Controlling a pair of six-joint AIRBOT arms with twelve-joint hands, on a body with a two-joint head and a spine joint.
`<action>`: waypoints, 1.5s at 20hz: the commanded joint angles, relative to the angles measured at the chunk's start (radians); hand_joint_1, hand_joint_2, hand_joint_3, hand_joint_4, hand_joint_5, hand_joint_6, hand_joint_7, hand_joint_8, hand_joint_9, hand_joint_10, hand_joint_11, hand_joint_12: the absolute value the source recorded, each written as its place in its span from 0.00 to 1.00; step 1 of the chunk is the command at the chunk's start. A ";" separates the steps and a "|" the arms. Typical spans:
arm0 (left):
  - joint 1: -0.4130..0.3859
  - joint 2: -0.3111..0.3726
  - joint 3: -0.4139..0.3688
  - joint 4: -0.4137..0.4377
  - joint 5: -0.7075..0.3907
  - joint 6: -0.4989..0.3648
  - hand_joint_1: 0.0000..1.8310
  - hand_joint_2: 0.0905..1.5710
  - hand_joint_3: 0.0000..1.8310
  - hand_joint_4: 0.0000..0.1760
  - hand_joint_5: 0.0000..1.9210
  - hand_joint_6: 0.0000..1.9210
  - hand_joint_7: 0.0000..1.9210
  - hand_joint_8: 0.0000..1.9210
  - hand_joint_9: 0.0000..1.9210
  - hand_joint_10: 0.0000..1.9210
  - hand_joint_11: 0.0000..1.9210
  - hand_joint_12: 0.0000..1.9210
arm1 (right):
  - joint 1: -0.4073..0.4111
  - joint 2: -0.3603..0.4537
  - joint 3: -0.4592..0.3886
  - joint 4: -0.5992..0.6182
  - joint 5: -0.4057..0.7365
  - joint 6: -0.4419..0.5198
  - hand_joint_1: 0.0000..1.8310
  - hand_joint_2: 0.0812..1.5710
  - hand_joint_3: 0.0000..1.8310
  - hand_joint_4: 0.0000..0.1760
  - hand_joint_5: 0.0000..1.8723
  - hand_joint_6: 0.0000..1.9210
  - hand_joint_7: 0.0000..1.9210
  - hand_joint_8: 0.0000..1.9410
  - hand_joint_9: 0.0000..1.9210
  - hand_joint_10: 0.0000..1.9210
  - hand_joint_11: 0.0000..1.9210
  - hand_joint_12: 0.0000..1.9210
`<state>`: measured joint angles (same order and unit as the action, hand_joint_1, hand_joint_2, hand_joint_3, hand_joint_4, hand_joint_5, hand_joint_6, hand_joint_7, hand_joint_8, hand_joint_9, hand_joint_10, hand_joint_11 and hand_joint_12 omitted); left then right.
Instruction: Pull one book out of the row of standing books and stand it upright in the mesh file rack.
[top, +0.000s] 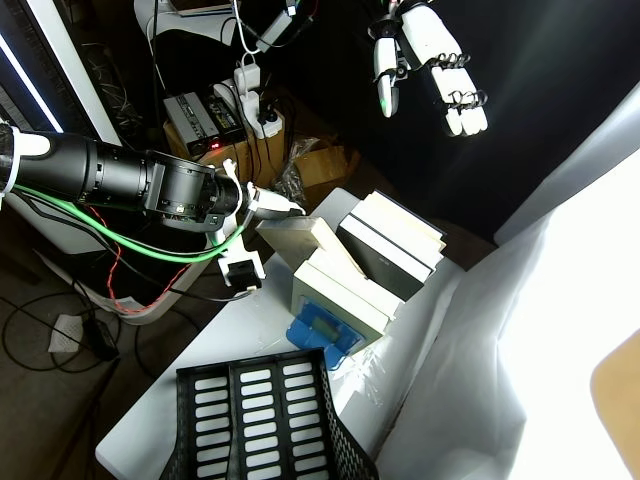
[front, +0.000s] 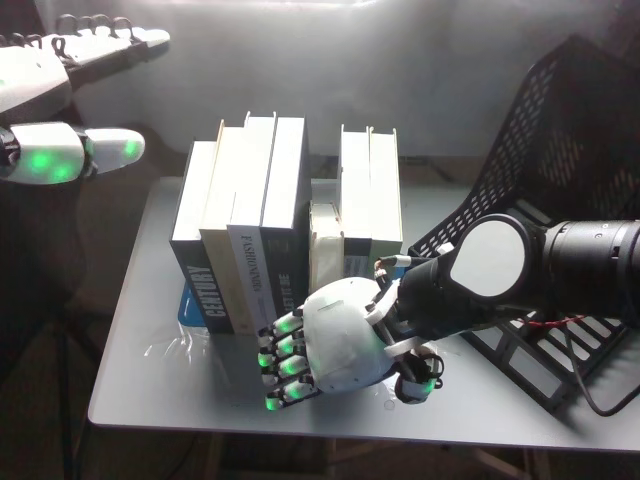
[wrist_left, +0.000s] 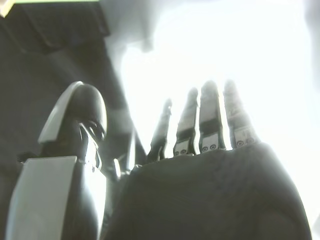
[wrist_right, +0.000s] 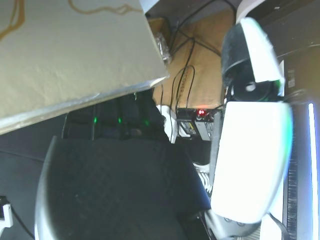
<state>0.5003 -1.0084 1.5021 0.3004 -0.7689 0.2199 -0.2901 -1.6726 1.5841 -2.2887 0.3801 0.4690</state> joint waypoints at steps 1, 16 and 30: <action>-0.020 0.012 0.012 -0.041 -0.087 -0.006 0.04 0.91 0.02 0.26 0.00 0.00 0.00 0.00 0.00 0.00 0.00 0.00 | -0.004 0.017 0.011 0.005 -0.035 0.006 0.58 0.46 0.18 0.00 0.05 0.01 0.03 0.01 0.01 0.00 0.00 0.06; -0.024 -0.006 0.023 -0.039 -0.094 -0.016 0.15 0.90 0.00 0.00 0.04 0.00 0.16 0.12 0.12 0.49 0.00 0.94 | 0.042 0.042 -0.020 0.055 0.002 -0.015 0.34 0.59 0.01 0.00 0.00 0.00 0.00 0.00 0.00 0.00 0.00 0.00; -0.008 -0.004 0.015 -0.069 -0.108 -0.012 0.36 0.85 0.00 0.45 0.07 0.03 0.00 0.00 0.00 0.00 0.00 1.00 | 0.120 0.095 -0.087 0.066 0.040 -0.020 0.31 0.57 0.00 0.00 0.00 0.00 0.00 0.00 0.00 0.00 0.00 0.00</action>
<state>0.4965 -1.0267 1.5131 0.2729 -0.7696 0.2081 -0.1791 -1.5856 1.5032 -2.2532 0.4438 0.4515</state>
